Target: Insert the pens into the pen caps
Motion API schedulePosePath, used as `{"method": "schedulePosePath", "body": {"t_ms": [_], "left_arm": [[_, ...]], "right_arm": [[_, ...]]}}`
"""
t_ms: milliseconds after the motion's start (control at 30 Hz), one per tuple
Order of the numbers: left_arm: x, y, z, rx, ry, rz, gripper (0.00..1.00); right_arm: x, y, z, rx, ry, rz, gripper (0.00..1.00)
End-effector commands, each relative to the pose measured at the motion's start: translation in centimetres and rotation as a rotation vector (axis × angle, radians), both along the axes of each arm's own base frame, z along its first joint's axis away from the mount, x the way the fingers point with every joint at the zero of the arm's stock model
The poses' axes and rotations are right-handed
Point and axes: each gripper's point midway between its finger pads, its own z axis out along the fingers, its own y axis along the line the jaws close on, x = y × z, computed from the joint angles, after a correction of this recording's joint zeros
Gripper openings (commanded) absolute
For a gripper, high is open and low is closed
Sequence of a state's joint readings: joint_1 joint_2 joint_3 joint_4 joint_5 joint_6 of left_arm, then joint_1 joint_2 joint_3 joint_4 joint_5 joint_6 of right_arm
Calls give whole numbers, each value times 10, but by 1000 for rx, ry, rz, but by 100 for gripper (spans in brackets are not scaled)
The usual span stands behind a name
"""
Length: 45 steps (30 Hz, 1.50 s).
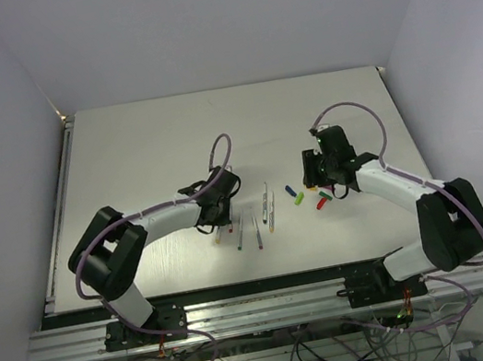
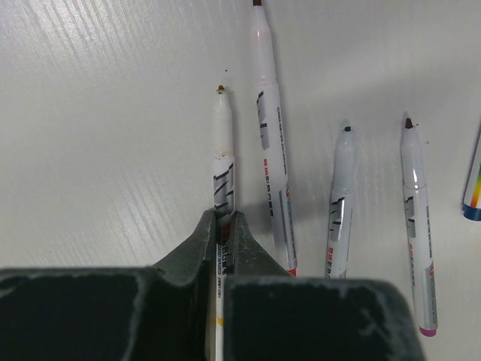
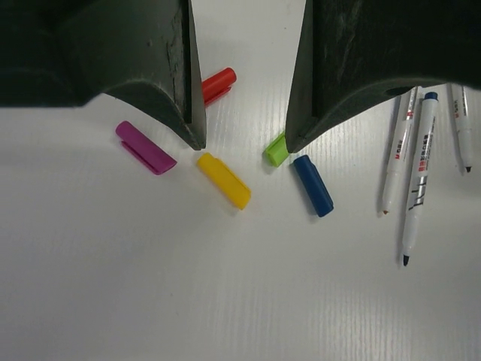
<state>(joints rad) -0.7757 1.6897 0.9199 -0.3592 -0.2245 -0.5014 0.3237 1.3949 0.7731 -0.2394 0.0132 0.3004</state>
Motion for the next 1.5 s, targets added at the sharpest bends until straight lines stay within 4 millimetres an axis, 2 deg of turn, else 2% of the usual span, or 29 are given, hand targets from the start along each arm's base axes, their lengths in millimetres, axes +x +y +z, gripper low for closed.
{"method": "schedulePosePath", "body": {"t_ms": [0,167,433,667,1033,1467], "left_arm": [[-72,38,-51,109,289,-24,7],[-77,39,-49,74,283,-17,7],[-86,39,-50,39,292,-15,7],[-90,38,-47,15,301,-24,7],[-103,42,-51,20,348,-43,7],[-102,39,-53,10,344,-48,7]], "right_arm": [[2,8,-5,-14,20,41,46],[5,8,-15,-54,44,43,45],[18,1,-17,-110,37,17,44],[23,-1,-29,-142,69,12,43],[11,6,-46,-94,120,9,43],[4,1,-64,-132,166,-15,42]]}}
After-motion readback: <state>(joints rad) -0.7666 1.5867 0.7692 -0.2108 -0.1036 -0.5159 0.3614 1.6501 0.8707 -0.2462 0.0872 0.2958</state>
